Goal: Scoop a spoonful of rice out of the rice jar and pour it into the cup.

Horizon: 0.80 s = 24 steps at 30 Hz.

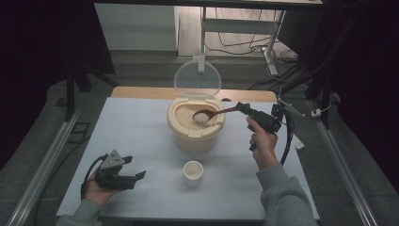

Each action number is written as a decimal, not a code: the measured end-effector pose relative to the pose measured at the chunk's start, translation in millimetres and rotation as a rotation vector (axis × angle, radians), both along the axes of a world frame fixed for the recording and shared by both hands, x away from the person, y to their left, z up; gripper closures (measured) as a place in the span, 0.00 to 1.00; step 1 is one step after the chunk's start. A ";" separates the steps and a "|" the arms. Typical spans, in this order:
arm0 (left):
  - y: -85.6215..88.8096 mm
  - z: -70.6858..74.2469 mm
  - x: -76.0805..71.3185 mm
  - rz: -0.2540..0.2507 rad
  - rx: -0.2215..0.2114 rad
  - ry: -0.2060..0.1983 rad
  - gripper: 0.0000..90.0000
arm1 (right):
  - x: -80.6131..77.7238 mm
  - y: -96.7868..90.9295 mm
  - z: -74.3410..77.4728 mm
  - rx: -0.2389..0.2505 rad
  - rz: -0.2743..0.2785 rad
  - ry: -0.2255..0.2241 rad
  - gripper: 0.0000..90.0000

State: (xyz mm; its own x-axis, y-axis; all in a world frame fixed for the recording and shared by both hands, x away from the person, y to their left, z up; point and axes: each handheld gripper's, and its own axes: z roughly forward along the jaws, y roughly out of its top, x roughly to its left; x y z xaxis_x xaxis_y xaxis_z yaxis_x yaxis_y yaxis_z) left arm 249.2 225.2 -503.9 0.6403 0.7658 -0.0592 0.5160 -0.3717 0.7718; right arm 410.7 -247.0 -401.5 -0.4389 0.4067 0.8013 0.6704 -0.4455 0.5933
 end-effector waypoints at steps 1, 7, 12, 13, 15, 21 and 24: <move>0.0 -0.2 0.0 0.000 0.000 0.001 0.25 | -1.4 -0.6 0.5 0.008 0.003 -0.005 0.92; -0.4 -1.1 0.5 -0.002 0.002 0.004 0.25 | -6.1 -1.8 -0.6 0.018 0.022 -0.001 0.92; -0.3 -1.7 0.8 -0.001 0.005 0.006 0.25 | -12.1 -3.4 -2.4 0.033 0.045 0.002 0.92; -0.3 -1.8 0.9 -0.002 0.006 0.007 0.25 | -13.6 -4.0 -2.9 0.037 0.050 0.002 0.92; -0.4 -2.0 0.9 -0.002 0.008 0.007 0.25 | -16.6 -5.0 -3.3 0.042 0.060 0.007 0.92; -0.4 -2.3 1.0 -0.001 0.010 0.007 0.25 | -22.8 -6.3 -3.5 0.033 0.090 0.008 0.92; 0.0 -2.5 1.1 0.001 0.008 0.009 0.25 | -27.7 -5.6 -4.6 0.025 0.117 0.013 0.92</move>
State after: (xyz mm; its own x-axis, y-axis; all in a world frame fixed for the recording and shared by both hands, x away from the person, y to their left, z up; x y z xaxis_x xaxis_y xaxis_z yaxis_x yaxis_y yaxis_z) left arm 250.3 225.2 -506.4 0.6393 0.7667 -0.0587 0.5229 -0.3775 0.7643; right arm 383.0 -252.6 -406.1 -0.4715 0.3331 0.8165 0.7267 -0.3778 0.5738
